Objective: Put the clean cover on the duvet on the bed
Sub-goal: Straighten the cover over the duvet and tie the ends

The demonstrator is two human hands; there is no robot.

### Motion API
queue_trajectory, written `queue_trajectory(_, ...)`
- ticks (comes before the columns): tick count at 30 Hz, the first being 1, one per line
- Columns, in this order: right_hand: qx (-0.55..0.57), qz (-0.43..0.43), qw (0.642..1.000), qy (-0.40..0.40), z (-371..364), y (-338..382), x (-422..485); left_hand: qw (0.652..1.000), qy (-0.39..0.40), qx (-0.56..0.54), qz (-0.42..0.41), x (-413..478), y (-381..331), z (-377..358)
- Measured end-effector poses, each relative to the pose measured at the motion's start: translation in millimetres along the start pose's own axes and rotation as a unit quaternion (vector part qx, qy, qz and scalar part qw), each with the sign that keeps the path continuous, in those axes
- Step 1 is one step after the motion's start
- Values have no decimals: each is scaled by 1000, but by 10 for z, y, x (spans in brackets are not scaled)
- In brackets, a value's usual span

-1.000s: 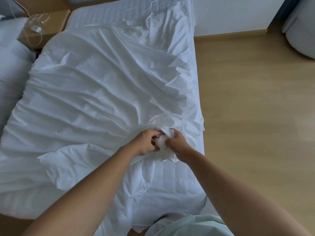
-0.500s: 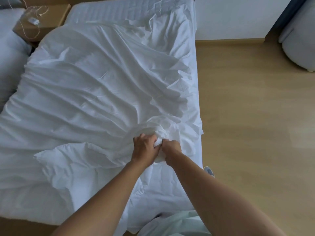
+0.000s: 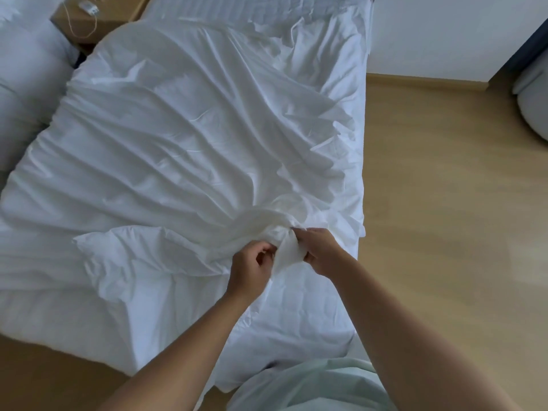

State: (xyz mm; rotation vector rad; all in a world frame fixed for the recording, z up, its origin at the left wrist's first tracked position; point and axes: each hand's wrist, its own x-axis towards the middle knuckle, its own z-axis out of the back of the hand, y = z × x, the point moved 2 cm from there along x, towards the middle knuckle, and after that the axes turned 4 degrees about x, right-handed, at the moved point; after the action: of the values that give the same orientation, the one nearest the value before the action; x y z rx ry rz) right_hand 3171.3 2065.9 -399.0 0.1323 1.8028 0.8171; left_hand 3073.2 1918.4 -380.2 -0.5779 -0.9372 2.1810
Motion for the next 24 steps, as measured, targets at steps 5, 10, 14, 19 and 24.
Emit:
queue_trajectory(5,12,-9,996,90,-11,-1,-32,987,114,-74,88,147,49,7)
queue_trajectory(10,58,-35,987,144,-51,56,-110,984,114,-110,78,115,17,-81)
queue_trajectory(14,-83,32,981,171,-115,60,-166,988,102,-106,48,179,-119,-103)
queue_trajectory(19,58,16,970,235,0,-46,-117,989,44,-112,83,172,-144,-94)
queue_trajectory(24,188,-50,962,194,80,-193,-90,949,136,-194,209,-21,73,-219)
